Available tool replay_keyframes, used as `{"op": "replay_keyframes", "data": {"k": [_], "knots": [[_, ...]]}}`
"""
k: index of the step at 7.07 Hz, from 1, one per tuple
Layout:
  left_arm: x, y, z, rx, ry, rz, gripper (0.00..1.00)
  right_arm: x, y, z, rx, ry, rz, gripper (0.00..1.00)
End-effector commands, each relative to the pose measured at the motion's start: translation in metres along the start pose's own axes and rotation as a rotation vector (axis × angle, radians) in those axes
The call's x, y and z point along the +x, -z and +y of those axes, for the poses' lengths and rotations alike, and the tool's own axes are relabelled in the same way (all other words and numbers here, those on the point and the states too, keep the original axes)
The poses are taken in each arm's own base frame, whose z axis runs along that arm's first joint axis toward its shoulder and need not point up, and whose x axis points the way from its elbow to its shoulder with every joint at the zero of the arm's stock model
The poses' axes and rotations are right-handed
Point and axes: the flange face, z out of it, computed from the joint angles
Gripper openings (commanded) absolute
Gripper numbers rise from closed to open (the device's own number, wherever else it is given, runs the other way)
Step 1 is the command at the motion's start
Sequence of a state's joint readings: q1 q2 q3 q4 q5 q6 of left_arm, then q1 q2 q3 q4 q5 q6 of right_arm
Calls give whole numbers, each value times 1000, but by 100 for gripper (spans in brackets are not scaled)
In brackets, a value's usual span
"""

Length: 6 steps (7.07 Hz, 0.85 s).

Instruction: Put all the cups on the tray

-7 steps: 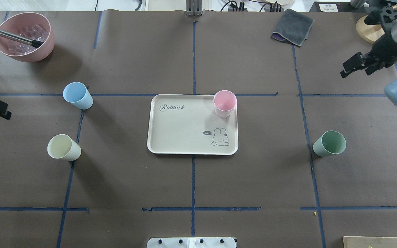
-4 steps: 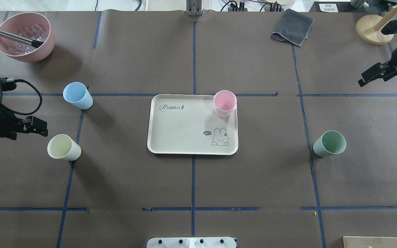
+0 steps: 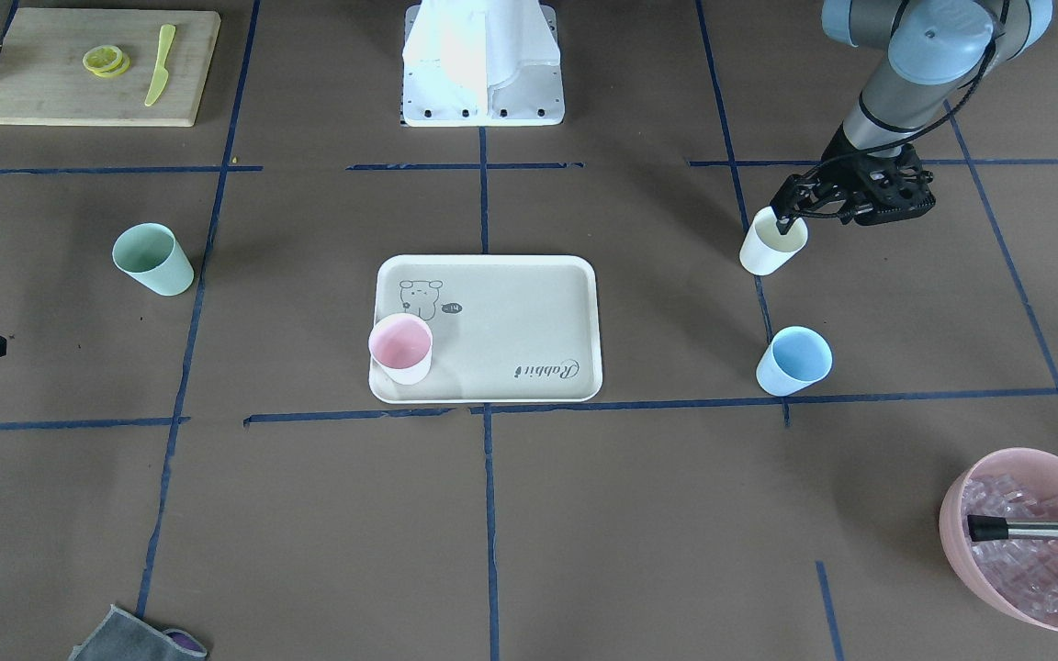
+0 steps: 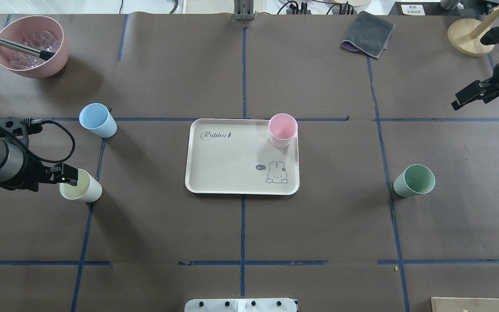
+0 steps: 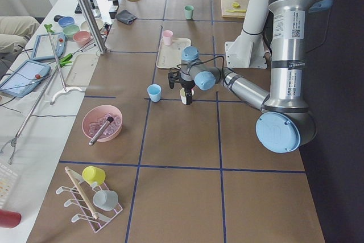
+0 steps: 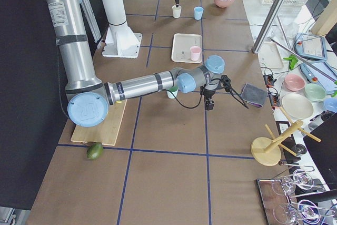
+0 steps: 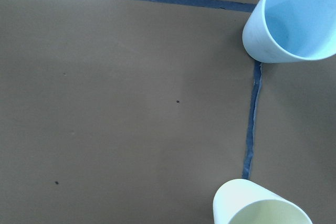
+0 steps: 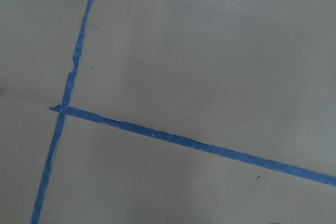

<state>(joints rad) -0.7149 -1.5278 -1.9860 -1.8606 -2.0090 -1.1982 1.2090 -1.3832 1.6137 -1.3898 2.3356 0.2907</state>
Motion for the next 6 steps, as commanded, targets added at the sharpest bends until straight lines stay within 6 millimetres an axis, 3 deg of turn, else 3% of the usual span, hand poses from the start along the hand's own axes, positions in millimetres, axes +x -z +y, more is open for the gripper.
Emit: {"op": "replay_keyframes", "data": {"k": [1, 2, 3, 5, 6], "knots": [[8, -9, 0, -6, 86, -3, 42, 0, 0, 0, 0, -2, 1, 99], [17, -13, -6, -5, 101, 2, 19, 0, 0, 0, 0, -2, 1, 99], [17, -15, -7, -7, 100, 0, 4, 0, 0, 0, 0, -2, 1, 99], [22, -5, -4, -8, 94, 20, 0, -1, 1, -1, 2, -3, 0, 99], [30, 10, 0, 1, 83, 44, 0, 0, 0, 0, 1, -4, 1, 99]]}}
